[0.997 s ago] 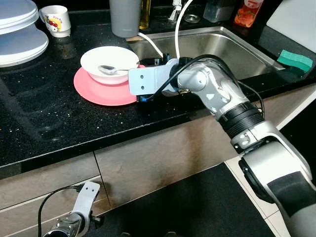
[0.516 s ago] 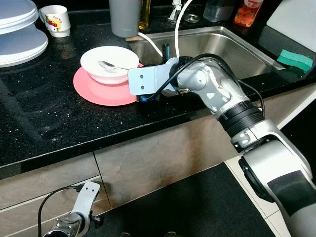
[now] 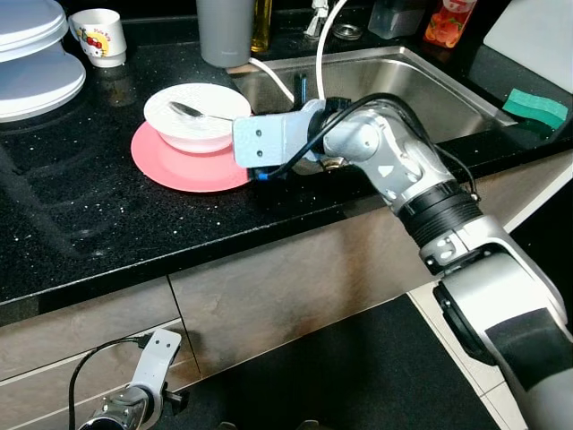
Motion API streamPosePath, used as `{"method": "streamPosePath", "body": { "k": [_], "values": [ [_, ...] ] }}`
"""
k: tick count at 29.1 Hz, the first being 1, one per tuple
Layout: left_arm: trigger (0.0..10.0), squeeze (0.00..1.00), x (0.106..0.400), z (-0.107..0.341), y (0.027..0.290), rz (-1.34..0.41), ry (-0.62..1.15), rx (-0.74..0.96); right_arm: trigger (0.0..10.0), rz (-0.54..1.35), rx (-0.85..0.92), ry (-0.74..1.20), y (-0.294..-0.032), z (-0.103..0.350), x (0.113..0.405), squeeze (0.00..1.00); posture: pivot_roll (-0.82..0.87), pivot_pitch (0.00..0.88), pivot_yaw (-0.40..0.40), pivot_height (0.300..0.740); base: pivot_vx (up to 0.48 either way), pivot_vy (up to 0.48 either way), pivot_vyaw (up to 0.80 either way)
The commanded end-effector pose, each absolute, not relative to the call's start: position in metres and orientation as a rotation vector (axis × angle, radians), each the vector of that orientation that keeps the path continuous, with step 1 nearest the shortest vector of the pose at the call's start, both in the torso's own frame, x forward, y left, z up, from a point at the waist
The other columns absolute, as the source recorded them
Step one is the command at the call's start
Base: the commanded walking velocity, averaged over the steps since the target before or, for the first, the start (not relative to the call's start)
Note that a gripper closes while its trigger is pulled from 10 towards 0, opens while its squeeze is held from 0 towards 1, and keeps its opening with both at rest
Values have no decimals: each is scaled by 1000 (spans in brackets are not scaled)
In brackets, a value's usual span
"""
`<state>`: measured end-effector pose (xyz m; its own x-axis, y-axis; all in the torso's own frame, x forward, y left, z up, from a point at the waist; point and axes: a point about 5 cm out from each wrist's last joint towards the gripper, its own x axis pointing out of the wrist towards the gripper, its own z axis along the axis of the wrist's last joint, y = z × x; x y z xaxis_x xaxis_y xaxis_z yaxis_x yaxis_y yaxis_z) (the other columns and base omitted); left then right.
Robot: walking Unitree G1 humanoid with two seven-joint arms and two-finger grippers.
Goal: Kitchen organization
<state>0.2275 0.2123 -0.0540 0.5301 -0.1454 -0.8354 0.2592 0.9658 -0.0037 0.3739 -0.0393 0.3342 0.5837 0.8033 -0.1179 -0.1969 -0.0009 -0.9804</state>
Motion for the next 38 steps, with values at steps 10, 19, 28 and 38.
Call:
{"method": "streamPosePath", "body": {
  "k": [10,19,28,38],
  "values": [
    [10000,0,221,-59,210,-251,1007,124,0,830,-1176,-709,-39,362,365,0,-4,152,-87,740,0,0,0],
    [10000,0,221,-59,210,-251,1007,122,0,834,-281,-705,-50,376,368,0,5,162,-87,740,0,0,0],
    [10000,0,221,-59,209,-249,1005,118,0,892,233,-663,-54,375,366,0,9,165,-89,740,0,0,0],
    [10000,0,222,-58,209,-249,1004,118,0,716,513,-494,-70,348,385,0,10,165,-89,740,0,0,0]
  ]
}}
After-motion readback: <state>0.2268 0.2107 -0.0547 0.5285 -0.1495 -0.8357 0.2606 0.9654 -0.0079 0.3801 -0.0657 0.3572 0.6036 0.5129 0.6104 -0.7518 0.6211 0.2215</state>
